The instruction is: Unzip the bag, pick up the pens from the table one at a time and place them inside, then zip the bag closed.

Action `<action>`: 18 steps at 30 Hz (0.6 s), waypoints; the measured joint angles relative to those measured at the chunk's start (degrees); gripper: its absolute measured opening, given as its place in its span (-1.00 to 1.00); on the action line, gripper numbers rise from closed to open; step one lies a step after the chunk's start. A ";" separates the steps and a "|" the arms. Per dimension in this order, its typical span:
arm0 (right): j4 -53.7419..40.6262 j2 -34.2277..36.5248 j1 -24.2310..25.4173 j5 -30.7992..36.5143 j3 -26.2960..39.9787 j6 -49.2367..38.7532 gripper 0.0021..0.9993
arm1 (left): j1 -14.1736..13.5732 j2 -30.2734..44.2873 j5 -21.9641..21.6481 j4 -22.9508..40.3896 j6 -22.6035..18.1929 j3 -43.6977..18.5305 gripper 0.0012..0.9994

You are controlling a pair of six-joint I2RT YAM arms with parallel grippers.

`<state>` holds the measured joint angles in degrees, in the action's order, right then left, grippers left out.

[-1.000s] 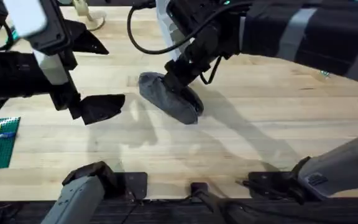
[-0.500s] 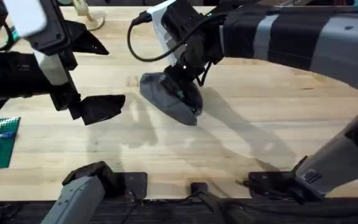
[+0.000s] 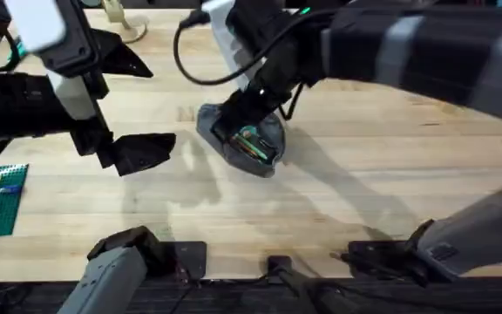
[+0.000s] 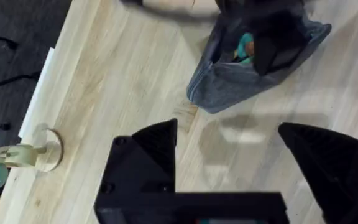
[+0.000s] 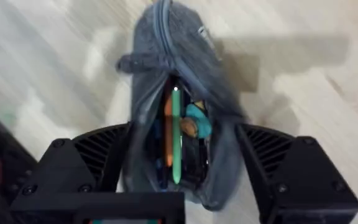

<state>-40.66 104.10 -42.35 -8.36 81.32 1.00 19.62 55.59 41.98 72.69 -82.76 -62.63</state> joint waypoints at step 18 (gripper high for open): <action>6.21 -24.57 14.04 0.22 0.00 0.02 1.00 | 0.00 0.00 0.00 -0.02 0.00 0.00 0.99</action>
<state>-34.44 79.54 -28.31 -8.14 81.32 1.02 19.62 55.59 41.98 72.66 -82.76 -62.63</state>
